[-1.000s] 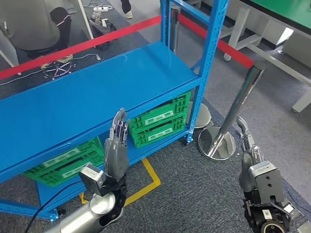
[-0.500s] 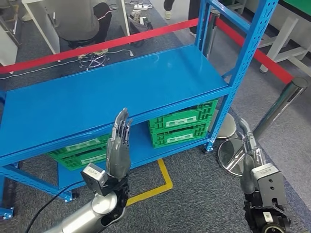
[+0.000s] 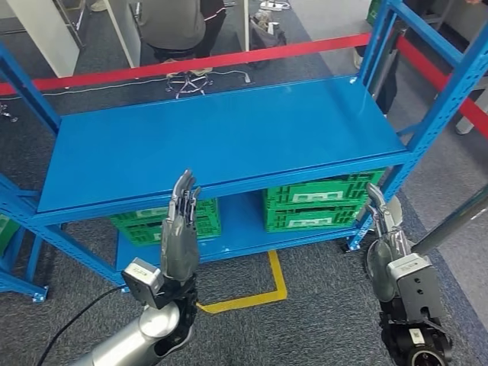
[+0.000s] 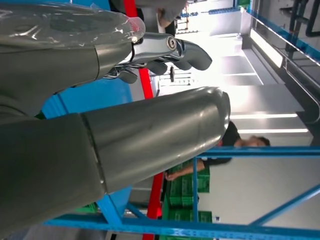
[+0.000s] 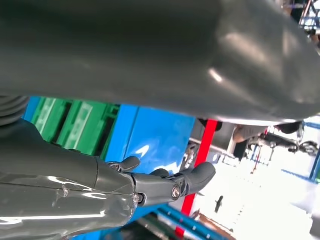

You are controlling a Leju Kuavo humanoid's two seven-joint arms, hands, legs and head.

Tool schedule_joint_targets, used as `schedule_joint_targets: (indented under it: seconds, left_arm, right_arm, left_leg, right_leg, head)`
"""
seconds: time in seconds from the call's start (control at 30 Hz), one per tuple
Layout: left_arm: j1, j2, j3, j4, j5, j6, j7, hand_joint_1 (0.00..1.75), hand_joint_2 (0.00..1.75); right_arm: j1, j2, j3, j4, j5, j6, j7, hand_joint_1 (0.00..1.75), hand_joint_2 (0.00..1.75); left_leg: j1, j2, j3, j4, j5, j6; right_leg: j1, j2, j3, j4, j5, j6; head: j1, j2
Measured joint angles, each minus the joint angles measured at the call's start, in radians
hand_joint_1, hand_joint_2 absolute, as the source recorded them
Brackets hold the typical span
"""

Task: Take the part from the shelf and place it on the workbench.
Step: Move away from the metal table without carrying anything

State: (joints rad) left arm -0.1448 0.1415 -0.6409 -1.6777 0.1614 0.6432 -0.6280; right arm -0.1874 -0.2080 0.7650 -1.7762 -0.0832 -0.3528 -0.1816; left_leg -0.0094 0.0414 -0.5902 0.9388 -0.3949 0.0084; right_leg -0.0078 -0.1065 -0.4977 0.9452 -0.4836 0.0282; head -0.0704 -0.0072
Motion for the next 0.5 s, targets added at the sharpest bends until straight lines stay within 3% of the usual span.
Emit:
schedule_joint_targets:
  seconds: [0.07,0.13,0.17,0.2,0.23,0.27,0.33,0.37,0.43,0.5]
  left_arm:
    - [0.000,0.000,0.000,0.000,0.000,0.000,0.000,0.00,0.00]
    - [-0.002,-0.002,0.000,0.000,0.000,0.000,0.000,0.00,0.00]
    - [-0.002,-0.002,0.000,0.000,0.000,0.001,0.000,0.00,0.00]
    - [-0.001,-0.002,0.000,0.000,0.000,0.003,0.000,0.00,0.00]
    - [-0.001,-0.002,0.000,0.000,0.000,0.006,0.000,0.00,0.00]
    - [-0.001,-0.002,0.000,0.000,0.000,0.008,0.001,0.00,0.00]
    - [-0.001,-0.002,0.000,0.000,0.000,0.011,0.003,0.00,0.00]
    - [-0.001,-0.002,0.000,0.000,0.000,0.012,0.004,0.00,0.00]
    - [-0.001,-0.001,0.000,0.000,-0.001,0.013,0.004,0.00,0.00]
    - [0.001,0.000,0.000,0.000,-0.001,0.014,0.005,0.00,0.00]
  right_arm:
    - [-0.001,0.000,-0.001,0.000,0.001,-0.001,-0.001,0.00,0.00]
    - [0.001,0.000,-0.001,0.000,0.001,-0.001,-0.001,0.00,0.00]
    - [0.003,0.000,-0.001,0.000,0.001,0.000,0.000,0.00,0.00]
    - [0.005,0.000,0.000,0.001,0.001,0.002,0.000,0.00,0.00]
    - [0.005,0.000,0.000,0.001,0.001,0.005,0.000,0.00,0.00]
    - [0.006,0.000,0.000,0.002,0.000,0.007,-0.001,0.00,0.00]
    - [0.004,0.000,0.000,0.003,0.000,0.010,-0.001,0.00,0.00]
    - [0.003,0.000,0.000,0.003,-0.001,0.010,-0.001,0.00,0.00]
    - [0.002,0.000,0.000,0.004,-0.002,0.011,-0.001,0.00,0.00]
    - [0.000,0.001,0.001,0.004,-0.003,0.012,-0.001,0.00,0.00]
  left_leg:
    - [0.008,-0.021,0.010,-0.008,0.002,0.009]
    - [0.009,-0.043,0.013,-0.009,0.001,0.016]
    - [0.009,-0.055,0.014,-0.009,0.000,0.018]
    - [0.009,-0.069,0.014,-0.009,0.000,0.018]
    - [0.010,-0.084,0.016,-0.008,-0.001,0.018]
    - [0.011,-0.100,0.019,-0.007,-0.002,0.016]
    - [0.012,-0.129,0.021,0.001,-0.008,0.008]
    - [0.012,-0.141,0.018,0.007,-0.010,0.003]
    - [0.013,-0.162,0.007,0.012,-0.009,-0.008]
    - [0.016,-0.173,0.000,0.013,-0.006,-0.018]
  right_leg:
    - [-0.004,0.047,-0.023,0.061,-0.039,0.008]
    - [-0.006,0.095,-0.092,0.203,-0.104,0.012]
    - [-0.006,0.101,-0.129,0.272,-0.128,0.013]
    - [-0.006,0.102,-0.153,0.312,-0.133,0.014]
    - [-0.007,0.103,-0.159,0.312,-0.118,0.014]
    - [-0.009,0.106,-0.145,0.271,-0.083,0.014]
    - [-0.017,0.142,-0.086,0.126,-0.004,0.014]
    - [-0.021,0.163,-0.059,0.068,0.017,0.012]
    - [-0.021,0.183,-0.036,0.024,0.020,0.004]
    - [-0.020,0.163,-0.032,0.020,0.022,-0.009]
  head:
    - [0.005,0.000]
    - [0.013,0.000]
    - [0.015,0.000]
    - [0.016,0.000]
    - [0.016,0.000]
    - [0.017,0.000]
    - [0.019,0.000]
    - [0.020,0.000]
    - [0.020,0.000]
    - [0.019,0.000]
